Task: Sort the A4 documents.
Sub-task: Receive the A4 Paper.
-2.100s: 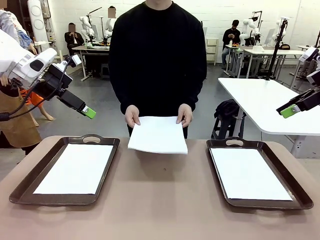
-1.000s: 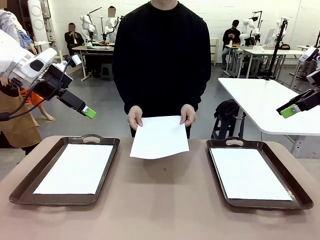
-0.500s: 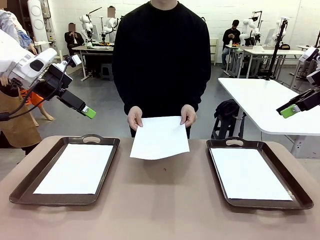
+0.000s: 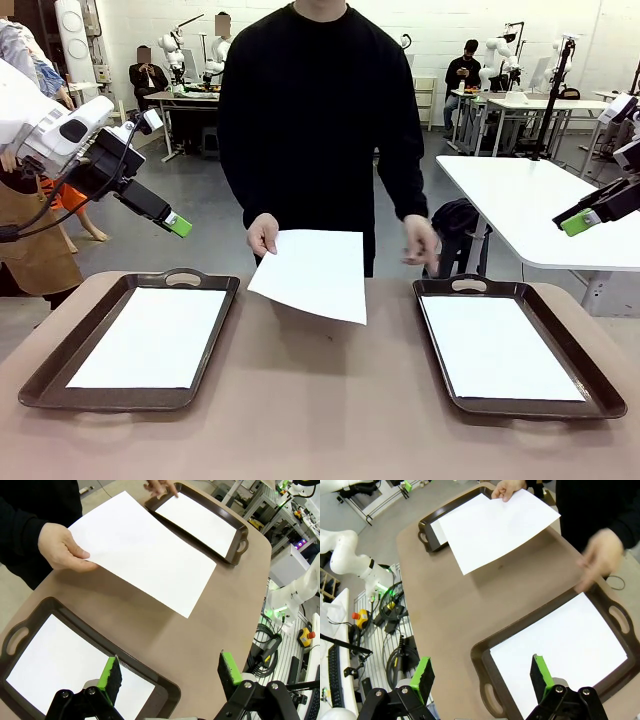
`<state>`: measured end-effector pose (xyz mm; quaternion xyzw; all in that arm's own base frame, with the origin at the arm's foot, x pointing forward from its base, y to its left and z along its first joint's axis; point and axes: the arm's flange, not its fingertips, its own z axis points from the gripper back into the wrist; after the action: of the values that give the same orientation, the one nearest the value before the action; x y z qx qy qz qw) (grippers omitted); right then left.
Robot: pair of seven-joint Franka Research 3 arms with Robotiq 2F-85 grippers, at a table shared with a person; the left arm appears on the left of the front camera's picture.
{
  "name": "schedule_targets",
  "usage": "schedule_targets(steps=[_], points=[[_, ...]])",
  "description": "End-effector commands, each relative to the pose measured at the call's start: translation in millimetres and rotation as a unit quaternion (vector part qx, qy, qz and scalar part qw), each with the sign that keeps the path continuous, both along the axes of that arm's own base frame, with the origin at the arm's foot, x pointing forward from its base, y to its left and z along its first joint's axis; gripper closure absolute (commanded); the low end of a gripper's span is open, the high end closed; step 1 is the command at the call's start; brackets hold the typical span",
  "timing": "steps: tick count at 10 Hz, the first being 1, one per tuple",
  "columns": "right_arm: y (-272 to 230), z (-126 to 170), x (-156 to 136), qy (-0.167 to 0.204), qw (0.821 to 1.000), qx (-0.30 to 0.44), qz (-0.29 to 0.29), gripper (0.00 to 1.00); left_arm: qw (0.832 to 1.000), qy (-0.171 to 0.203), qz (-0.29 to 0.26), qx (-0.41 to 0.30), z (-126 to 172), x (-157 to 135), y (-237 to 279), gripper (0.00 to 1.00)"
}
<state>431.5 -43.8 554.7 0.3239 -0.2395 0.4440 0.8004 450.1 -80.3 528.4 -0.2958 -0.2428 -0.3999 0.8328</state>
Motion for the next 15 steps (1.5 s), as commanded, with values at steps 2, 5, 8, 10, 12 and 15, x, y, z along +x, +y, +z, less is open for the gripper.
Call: schedule_targets(steps=[2,5,8,10,12,15], points=[[0.9,-0.1,0.1,0.000,1.000,0.000,0.001,0.00,1.000,0.000,-0.002,-0.003,0.5,-0.7,0.7,0.00],[0.9,-0.1,0.1,0.000,1.000,0.000,0.001,0.00,1.000,0.000,-0.002,-0.003,0.5,-0.7,0.7,0.00],[0.9,-0.1,0.1,0.000,1.000,0.000,0.001,0.00,1.000,0.000,-0.002,-0.003,0.5,-0.7,0.7,0.00],[0.9,-0.1,0.1,0.000,1.000,0.000,0.001,0.00,1.000,0.000,-0.002,-0.003,0.5,-0.7,0.7,0.00],[0.9,-0.1,0.1,0.000,1.000,0.000,0.001,0.00,1.000,0.000,-0.002,-0.003,0.5,-0.7,0.7,0.00],[5.8,-5.2,4.1,0.014,1.000,0.007,0.007,0.00,1.000,0.000,-0.002,-0.003,0.5,-0.7,0.7,0.00]])
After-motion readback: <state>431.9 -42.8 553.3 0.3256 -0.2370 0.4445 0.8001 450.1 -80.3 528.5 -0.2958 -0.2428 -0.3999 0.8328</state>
